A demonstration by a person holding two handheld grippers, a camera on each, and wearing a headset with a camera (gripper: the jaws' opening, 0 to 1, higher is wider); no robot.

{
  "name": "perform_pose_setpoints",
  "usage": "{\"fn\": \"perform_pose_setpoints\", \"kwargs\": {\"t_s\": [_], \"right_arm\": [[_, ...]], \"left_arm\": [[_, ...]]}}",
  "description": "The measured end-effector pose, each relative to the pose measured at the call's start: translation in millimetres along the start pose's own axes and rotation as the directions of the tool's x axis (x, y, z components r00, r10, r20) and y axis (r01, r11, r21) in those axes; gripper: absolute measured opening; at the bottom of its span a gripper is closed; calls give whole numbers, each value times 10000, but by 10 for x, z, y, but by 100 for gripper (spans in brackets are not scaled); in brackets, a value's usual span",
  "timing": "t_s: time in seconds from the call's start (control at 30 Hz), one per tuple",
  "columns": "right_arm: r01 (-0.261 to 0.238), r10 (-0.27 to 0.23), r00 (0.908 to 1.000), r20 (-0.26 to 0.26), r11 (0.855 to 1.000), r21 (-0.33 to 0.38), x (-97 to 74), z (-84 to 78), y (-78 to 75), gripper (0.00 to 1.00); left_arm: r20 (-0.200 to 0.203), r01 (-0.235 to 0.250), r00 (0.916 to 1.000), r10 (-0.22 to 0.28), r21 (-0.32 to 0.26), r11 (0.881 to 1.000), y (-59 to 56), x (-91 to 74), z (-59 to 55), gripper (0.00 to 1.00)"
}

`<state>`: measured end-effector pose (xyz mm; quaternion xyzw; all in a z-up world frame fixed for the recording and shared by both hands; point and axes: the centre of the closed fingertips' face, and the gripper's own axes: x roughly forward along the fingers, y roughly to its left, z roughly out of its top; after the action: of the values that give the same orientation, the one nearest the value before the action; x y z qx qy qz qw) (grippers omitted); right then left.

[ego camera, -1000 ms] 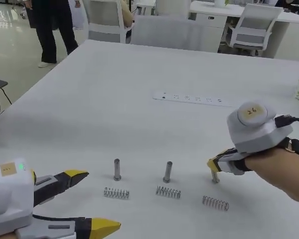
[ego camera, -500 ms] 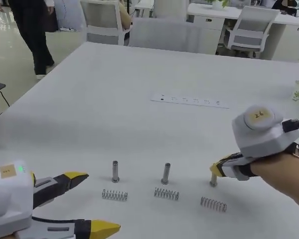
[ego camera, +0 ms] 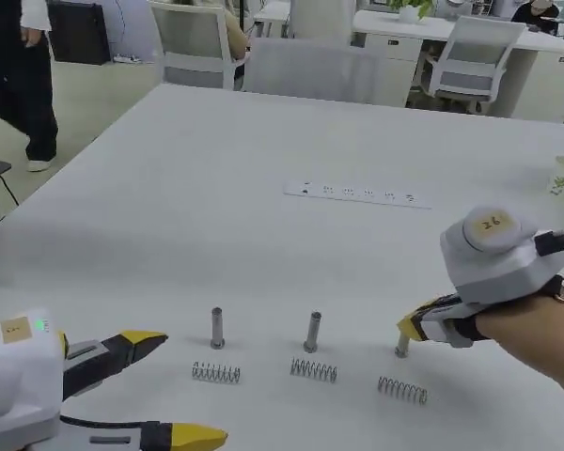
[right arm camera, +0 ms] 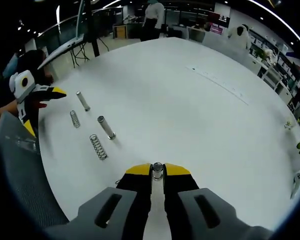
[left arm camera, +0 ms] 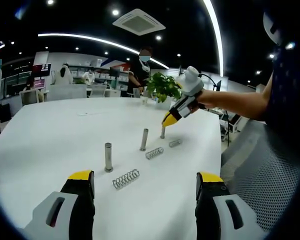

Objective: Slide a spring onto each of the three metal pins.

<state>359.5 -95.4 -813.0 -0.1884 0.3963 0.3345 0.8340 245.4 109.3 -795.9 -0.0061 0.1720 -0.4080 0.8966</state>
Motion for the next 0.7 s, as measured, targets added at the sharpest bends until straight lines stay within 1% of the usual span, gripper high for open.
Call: {"fn": "perform_pose_setpoints", "kwargs": {"t_s": [0.3, 0.7], "right_arm": [[-26, 26, 10000, 40, 9999, -115, -10, -4, -1, 6], [-4, 4, 10000, 11, 9999, -164, -15, -35, -3, 7]], "left_arm": [[24, -9, 10000, 9, -21, 10000, 12, 4, -7, 80], [24, 39, 10000, -39, 11, 10000, 1, 25, 3, 80]]}}
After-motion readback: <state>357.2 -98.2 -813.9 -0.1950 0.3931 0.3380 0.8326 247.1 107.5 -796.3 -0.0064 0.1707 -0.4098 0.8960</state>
